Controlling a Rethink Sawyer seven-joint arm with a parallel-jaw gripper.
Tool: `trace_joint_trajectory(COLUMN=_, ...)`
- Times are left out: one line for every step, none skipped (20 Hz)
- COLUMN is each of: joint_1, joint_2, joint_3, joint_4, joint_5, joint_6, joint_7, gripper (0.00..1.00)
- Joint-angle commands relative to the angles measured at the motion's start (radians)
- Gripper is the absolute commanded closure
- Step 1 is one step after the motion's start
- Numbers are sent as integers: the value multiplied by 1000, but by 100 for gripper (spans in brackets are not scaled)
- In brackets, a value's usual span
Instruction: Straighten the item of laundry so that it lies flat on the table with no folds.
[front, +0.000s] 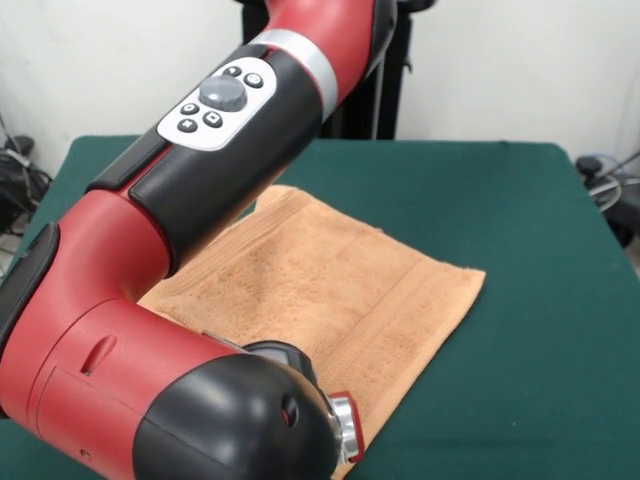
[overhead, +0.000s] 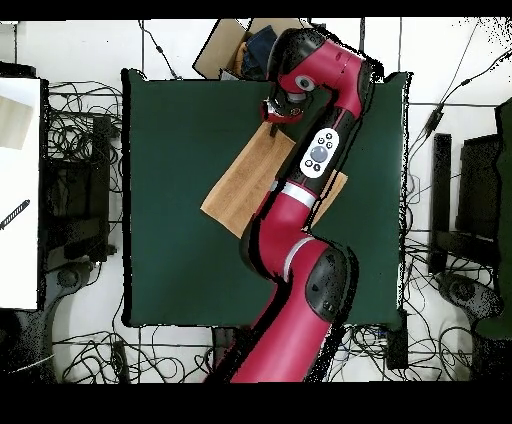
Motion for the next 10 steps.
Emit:
trace_joint_trajectory(joint_1=25, joint_2=108, joint_3=33, joint_4=12, joint_5=-11, joint_6=-418, joint_7=77, gripper=100)
trace_joint_trajectory(joint_1=25, joint_2=108, joint_3=27, joint_4=15, joint_5=0, joint_6=-422, joint_7=67, gripper=100)
trace_joint_trajectory(joint_1=25, joint_2=107, joint_3=25, joint_4=16, joint_5=-1, joint_6=-418, joint_7=75, gripper=100)
trace_joint_trajectory(joint_1=25, joint_2=107, joint_3=22, joint_4=17, joint_5=0, joint_6=-416, joint_7=76, gripper=100)
trace_joint_trajectory(joint_1=25, joint_2=107, joint_3=19, joint_4=18, joint_5=3, joint_6=-414, joint_7=79, gripper=100)
trace_joint_trajectory(joint_1=25, joint_2=107, joint_3=18, joint_4=19, joint_5=3, joint_6=-416, joint_7=82, gripper=100)
trace_joint_trajectory(joint_1=24, joint_2=106, joint_3=15, joint_4=21, joint_5=6, joint_6=-415, joint_7=81, gripper=100)
trace_joint_trajectory(joint_1=24, joint_2=106, joint_3=12, joint_4=22, joint_5=9, joint_6=-414, joint_7=80, gripper=100)
trace_joint_trajectory(joint_1=24, joint_2=108, joint_3=19, joint_4=20, joint_5=3, joint_6=-416, joint_7=77, gripper=100)
trace_joint_trajectory(joint_1=24, joint_2=107, joint_3=18, joint_4=21, joint_5=2, joint_6=-416, joint_7=75, gripper=100)
